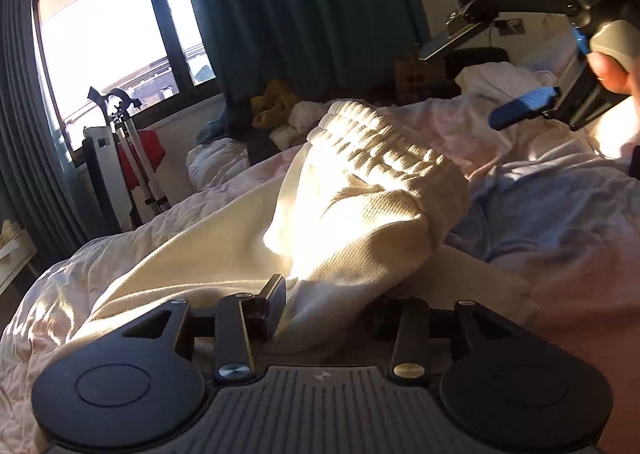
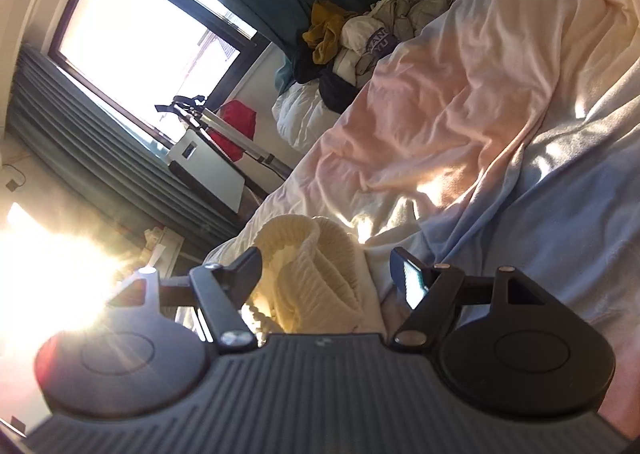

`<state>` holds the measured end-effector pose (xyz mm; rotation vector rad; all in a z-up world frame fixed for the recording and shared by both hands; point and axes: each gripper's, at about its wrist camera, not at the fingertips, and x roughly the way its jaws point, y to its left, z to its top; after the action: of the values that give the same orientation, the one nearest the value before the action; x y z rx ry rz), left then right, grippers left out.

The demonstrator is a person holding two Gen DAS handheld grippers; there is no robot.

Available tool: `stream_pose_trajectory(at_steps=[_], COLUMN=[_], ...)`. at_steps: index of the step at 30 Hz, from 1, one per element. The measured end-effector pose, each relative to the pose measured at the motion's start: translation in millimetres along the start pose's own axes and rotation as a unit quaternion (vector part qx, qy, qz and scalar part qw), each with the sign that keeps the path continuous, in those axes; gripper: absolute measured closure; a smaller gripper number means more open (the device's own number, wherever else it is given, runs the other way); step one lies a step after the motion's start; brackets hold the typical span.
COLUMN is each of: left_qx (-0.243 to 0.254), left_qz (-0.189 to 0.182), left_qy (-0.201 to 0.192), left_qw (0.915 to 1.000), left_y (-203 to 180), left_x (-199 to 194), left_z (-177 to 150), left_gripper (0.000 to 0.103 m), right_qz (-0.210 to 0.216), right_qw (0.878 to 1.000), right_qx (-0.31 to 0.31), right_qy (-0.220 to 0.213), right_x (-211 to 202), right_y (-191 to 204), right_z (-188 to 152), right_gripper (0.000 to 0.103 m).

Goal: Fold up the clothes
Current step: 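Grasp the other cuff with the right gripper while the left gripper holds its cuff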

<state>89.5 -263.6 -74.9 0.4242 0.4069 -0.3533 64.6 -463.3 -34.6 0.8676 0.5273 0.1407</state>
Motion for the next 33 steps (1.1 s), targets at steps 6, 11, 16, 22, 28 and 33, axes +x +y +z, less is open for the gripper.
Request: stream_pose_trajectory(at_steps=[6,11,16,22,28,33], left_qx=[0.007,0.006,0.054,0.054,0.071,0.053], left_qz=[-0.032,-0.033,-0.017,0.01,0.007,-0.023], left_qy=[-0.006,0.007,-0.005,-0.026,-0.036,-0.044], left_qw=[0.9994,0.9994,0.9984,0.9982,0.9968,0.9973], left_y=[63.2,100.9,109.6,120.1,135.1,142.3], left_x=[-89.2,-99.3,-100.0,-94.4,-84.9,-82.7], left_z=[-58.2,-78.8,-88.9,-94.5,-99.1,-97.5], left_gripper=[0.044,0.044,0.043,0.042,0.043,0.101], right_qz=[0.015,0.028,0.041,0.074,0.1,0.11], right_qw=[0.999,0.997,0.993,0.987,0.988,0.991], right_qx=[-0.009,-0.017,-0.025,-0.029,-0.04,-0.017], right_qy=[0.041,0.075,0.11,0.142,0.113,0.074], right_x=[34.1,62.6,91.1,117.7,115.8,107.6], right_y=[-4.1,-7.6,-11.1,-8.9,5.8,3.5], right_z=[5.9,10.8,15.7,17.2,15.8,24.6], right_gripper=[0.03,0.03,0.03,0.038,0.071,0.093])
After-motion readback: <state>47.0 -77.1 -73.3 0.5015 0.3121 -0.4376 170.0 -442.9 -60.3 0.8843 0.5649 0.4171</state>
